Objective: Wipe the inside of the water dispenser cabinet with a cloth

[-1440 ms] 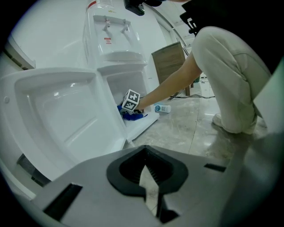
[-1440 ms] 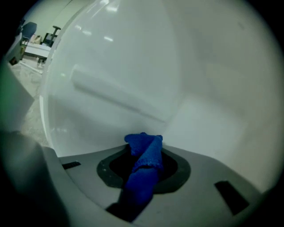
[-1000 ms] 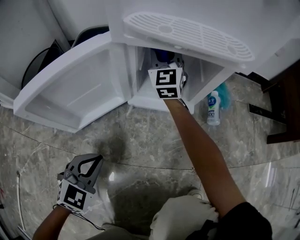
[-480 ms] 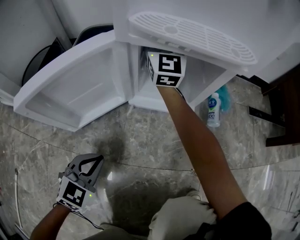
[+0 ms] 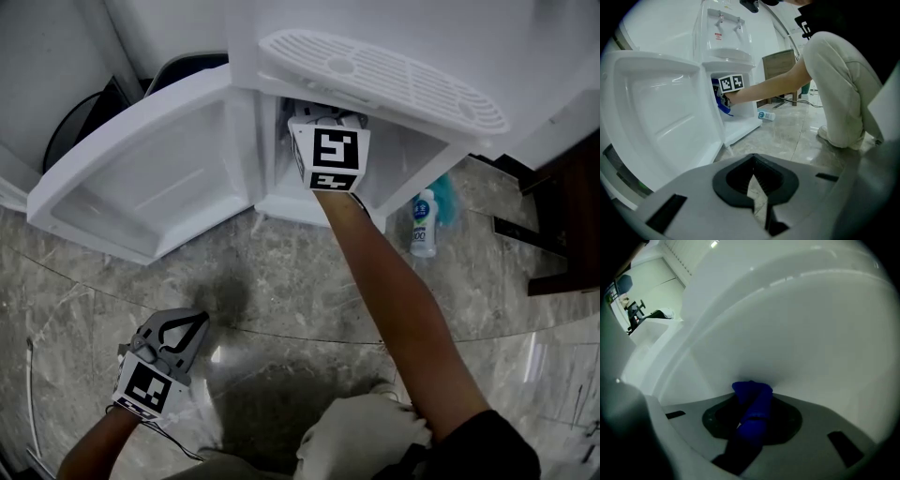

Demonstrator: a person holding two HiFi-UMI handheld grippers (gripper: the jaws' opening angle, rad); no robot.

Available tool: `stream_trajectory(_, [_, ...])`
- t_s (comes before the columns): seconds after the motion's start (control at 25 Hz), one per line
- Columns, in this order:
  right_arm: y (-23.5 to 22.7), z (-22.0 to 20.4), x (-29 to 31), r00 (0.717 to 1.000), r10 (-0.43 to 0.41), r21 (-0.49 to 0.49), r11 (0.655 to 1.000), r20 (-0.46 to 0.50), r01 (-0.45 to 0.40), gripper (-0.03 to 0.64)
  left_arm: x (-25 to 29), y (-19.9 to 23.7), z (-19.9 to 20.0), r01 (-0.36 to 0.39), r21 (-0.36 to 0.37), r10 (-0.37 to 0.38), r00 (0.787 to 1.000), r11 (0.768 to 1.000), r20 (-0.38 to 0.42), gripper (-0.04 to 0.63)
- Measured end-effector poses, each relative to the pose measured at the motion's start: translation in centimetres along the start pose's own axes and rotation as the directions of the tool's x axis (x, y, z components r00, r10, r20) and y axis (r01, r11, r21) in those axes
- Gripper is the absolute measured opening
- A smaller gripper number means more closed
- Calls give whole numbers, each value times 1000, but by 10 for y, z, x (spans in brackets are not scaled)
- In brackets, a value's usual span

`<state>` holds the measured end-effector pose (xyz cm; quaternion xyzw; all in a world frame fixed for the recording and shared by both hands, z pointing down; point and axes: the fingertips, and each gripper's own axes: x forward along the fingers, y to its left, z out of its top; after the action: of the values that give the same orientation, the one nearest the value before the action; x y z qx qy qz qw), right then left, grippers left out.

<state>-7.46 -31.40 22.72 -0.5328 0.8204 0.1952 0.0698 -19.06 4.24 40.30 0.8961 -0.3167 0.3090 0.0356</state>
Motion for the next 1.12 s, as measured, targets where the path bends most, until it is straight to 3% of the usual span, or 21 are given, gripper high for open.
stream_trajectory(0.24, [-15,-16,25,997,-23,-59,998,-77,18,84,3,-9,-8,28,-22,-28,1000,999,-6,8])
stream_trajectory(0.48, [-4,-15,7,997,5,-37,999,-81,-8,83,-2,-5,-10,17,-29,-18,1000,999,-25,8])
stream_trajectory(0.76, [42,-3,-66,983,164,-23,986,-87,-166,84,0,4,-6,1,-46,-1,1000,999,-6,8])
stream_trajectory(0.88, [56,11,-100,970,217,18,976,-110,-216,84,4,16,6,-15,-90,18,999,996,31,8])
stream_trajectory(1.0, [71,22,-132,946,289,104,956,-146,-276,84,9,26,32,-24,-106,35,994,994,100,8])
stream_trajectory(1.12, [90,27,-160,908,378,187,919,-181,-346,85,7,30,49,-27,-77,38,989,997,146,8])
